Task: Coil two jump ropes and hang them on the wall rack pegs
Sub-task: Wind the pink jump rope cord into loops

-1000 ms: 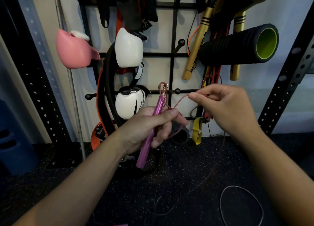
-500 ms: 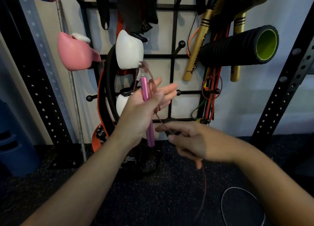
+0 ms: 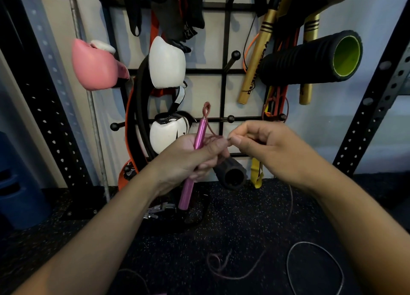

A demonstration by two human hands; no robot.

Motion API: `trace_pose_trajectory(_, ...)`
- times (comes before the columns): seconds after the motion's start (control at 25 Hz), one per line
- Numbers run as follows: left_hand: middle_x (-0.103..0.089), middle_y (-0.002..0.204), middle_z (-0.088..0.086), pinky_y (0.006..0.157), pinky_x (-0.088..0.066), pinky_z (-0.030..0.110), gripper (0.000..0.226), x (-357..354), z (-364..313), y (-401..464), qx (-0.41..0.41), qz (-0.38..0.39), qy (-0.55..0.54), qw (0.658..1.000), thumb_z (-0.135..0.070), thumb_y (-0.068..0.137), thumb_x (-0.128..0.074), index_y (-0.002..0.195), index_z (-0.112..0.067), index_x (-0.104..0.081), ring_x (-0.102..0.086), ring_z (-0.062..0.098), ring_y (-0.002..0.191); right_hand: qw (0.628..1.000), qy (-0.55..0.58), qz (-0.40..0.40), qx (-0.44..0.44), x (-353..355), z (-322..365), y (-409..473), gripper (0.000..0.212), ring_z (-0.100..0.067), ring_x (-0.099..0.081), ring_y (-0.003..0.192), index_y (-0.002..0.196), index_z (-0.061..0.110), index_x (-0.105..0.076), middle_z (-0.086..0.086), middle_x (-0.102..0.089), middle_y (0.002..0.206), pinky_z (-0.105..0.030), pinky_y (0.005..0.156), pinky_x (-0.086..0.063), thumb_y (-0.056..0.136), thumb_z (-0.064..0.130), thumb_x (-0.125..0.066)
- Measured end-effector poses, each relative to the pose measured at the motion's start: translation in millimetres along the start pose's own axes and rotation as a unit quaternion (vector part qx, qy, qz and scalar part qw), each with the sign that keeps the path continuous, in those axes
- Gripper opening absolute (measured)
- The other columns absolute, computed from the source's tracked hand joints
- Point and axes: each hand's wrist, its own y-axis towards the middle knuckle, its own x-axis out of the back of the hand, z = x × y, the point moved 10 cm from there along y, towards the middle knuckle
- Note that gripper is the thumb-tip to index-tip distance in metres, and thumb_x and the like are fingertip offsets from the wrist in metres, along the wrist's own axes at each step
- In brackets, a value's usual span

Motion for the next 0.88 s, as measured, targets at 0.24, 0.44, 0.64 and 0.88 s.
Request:
trace_pose_trajectory(0.24, -0.078, 0.074, 0.009, 0.069, -0.06, 0.036, 0.038, -1, -2, 1, 0.01, 0.006, 0.036, 0.999, -0.039, 0.097, -0.052, 0.105, -0.008, -0.073, -0.07, 0.019, 0.055, 0.991, -0.062, -0.118, 0.007, 18, -12, 1, 0.022, -0.009, -0.048, 0.05, 0.083, 0.022, -0.073, 0.006, -0.059, 0.058, -0.027, 0.051, -0.045, 0.091, 0.042, -0.07)
trace_pose_trajectory(0.44, -0.075, 0.066, 0.005, 0.06, -0.055, 0.032, 0.035, -4, 7, 0, 0.02, 0.005, 0.062, 0.998, -0.03, 0.104, -0.051, 0.117, -0.005, -0.071, -0.054, 0.013, 0.042, 0.996, -0.036, -0.085, 0.018, 16, -8, 1, 0.014, -0.002, -0.062, 0.058, 0.098, 0.02, -0.077, 0.005, -0.071, 0.07, -0.018, 0.057, -0.05, 0.098, 0.029, -0.066)
trace_pose_trajectory(0.64, -0.071, 0.061, 0.007, 0.059, -0.056, 0.026, 0.036, -5, -3, 0, 0.001, 0.0, 0.003, 1.0, -0.039, 0.096, -0.054, 0.093, -0.011, -0.076, -0.063, 0.017, 0.044, 0.984, -0.099, -0.148, -0.012, 28, -16, -5, 0.042, -0.009, -0.042, 0.044, 0.072, 0.021, -0.071, -0.004, -0.055, 0.05, -0.03, 0.048, -0.039, 0.09, 0.059, -0.064)
trace_pose_trajectory(0.88, -0.046, 0.035, -0.006, 0.033, -0.032, 0.019, 0.04, -12, -6, -3, -0.004, 0.056, -0.122, 0.991, -0.037, 0.097, -0.055, 0.075, -0.009, -0.073, -0.032, 0.002, 0.023, 0.988, 0.064, -0.141, -0.008, 31, -25, -2, 0.02, -0.016, -0.037, 0.052, 0.094, 0.013, -0.074, -0.006, -0.045, 0.059, -0.024, 0.047, -0.034, 0.099, 0.03, -0.064)
